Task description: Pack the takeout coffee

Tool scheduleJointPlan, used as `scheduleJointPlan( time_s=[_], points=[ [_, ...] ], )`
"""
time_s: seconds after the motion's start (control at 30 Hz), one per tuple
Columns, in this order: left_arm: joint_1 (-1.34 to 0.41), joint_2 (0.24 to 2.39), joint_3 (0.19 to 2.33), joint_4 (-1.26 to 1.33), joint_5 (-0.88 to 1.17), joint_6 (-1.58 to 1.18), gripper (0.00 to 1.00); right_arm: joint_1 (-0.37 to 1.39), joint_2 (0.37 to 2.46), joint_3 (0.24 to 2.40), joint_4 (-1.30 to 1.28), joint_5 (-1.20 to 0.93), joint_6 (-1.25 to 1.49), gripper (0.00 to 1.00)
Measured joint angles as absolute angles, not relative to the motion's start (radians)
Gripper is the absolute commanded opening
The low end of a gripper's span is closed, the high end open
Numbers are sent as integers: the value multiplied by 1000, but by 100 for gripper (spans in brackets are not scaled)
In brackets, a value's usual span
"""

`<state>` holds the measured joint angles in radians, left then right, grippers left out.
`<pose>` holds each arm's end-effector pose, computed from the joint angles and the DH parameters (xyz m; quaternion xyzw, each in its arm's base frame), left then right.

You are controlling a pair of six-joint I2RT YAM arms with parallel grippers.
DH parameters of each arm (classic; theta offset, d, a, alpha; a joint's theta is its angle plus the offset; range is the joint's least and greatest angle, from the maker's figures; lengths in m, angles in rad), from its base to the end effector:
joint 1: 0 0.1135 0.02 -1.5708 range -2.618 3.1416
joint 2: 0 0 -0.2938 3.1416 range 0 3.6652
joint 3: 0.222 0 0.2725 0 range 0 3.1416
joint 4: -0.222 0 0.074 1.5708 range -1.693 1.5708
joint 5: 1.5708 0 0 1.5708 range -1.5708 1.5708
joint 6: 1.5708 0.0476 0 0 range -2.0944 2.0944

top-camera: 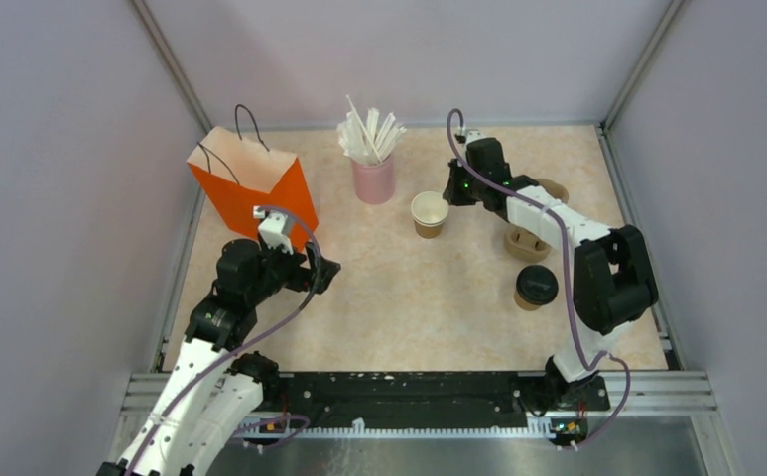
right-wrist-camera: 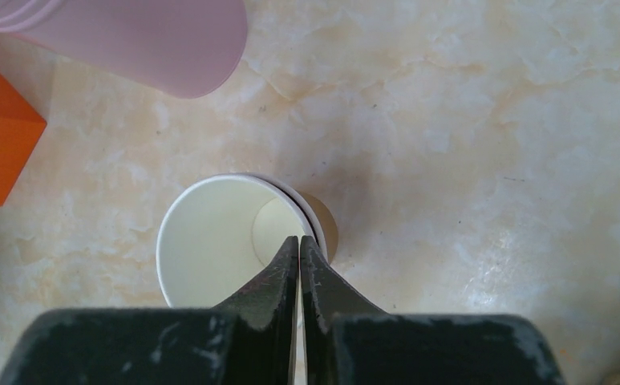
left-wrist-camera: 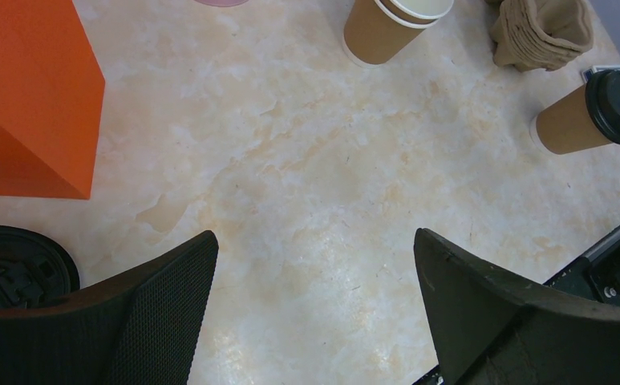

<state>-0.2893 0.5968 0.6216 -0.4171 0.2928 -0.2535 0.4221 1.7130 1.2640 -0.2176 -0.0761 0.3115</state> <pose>0.1415 -0.0565 0.2995 0.0958 0.8209 -0.2642 0.4972 0.3840 0.1764 0.2679 -0.0663 0.8966 0.1885 0.3952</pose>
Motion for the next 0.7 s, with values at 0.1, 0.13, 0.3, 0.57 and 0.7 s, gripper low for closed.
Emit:
scheduleJointPlan(
  time_s=[0.1,0.13,0.3,0.57,0.7],
  points=[
    [-289,600,622,-414,300,-249,96,422,1713,1266,-223,-76,300,0],
    [-289,601,622,-412,301,-247,96,422,1713,1266,-227,-76,297,1],
    [-289,601,622,-411,303,-240,96,422,1713,1282,-236,-73,283,20],
    [-289,603,622,-411,303,-236,96,422,1734,1339,-291,-54,231,20],
    [-289,607,622,-411,308,-236,96,422,1773,1358,-314,-53,213,20]
  ],
)
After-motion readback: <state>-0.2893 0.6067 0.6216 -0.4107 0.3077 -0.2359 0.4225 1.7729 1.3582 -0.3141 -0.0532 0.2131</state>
